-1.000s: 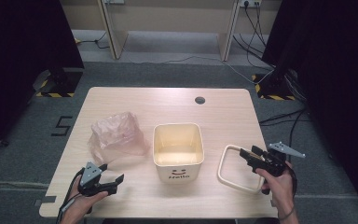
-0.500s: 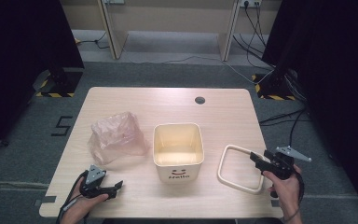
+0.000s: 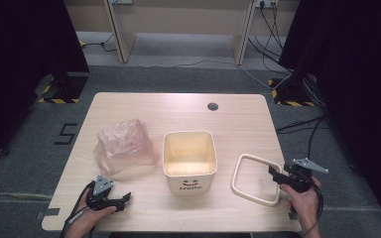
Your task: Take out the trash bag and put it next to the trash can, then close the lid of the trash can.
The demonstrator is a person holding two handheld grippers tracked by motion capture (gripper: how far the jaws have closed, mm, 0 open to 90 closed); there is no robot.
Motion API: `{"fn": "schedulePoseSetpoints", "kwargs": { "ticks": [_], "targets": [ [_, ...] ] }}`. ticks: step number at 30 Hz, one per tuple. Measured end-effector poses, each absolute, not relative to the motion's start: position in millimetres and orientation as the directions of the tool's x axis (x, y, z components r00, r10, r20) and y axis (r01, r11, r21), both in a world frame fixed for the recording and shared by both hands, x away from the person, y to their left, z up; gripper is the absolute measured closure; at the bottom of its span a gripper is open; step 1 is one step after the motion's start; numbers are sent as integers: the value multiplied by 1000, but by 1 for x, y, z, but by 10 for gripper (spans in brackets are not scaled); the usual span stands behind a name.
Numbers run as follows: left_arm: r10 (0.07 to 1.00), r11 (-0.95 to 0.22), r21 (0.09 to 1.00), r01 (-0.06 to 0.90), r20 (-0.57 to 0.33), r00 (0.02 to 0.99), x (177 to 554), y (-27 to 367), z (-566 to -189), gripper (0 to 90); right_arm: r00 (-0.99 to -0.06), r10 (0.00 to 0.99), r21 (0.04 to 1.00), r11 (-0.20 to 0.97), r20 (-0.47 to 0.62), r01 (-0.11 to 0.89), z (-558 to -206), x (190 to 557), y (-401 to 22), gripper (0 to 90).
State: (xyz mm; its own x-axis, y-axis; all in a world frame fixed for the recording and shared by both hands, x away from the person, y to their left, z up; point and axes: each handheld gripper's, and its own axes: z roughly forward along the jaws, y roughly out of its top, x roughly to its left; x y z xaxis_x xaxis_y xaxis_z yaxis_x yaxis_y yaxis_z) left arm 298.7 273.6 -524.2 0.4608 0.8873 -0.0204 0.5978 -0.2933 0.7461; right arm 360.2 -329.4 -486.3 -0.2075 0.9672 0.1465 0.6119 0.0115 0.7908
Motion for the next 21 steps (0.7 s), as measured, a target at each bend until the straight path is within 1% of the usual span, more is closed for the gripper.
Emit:
{"fn": "schedulePoseSetpoints", "kwargs": {
  "ticks": [7,14,17,21],
  "targets": [
    [887,-294,746,598,-20,461,299,274,-524,154,-189,974,776,21,127,631,-491,362,-333,348],
    [887,-294,746,598,-21,462,299,274,-524,153,-165,980,754,28,107,656,-502,366,-336,410],
    [887,-294,746,598,-21,462,299,274,-524,153,-149,985,743,35,87,668,-506,367,-337,423],
    [887,-294,746,598,-21,462,299,274,-524,152,-149,986,741,50,69,670,-510,369,-337,452]
  ]
}}
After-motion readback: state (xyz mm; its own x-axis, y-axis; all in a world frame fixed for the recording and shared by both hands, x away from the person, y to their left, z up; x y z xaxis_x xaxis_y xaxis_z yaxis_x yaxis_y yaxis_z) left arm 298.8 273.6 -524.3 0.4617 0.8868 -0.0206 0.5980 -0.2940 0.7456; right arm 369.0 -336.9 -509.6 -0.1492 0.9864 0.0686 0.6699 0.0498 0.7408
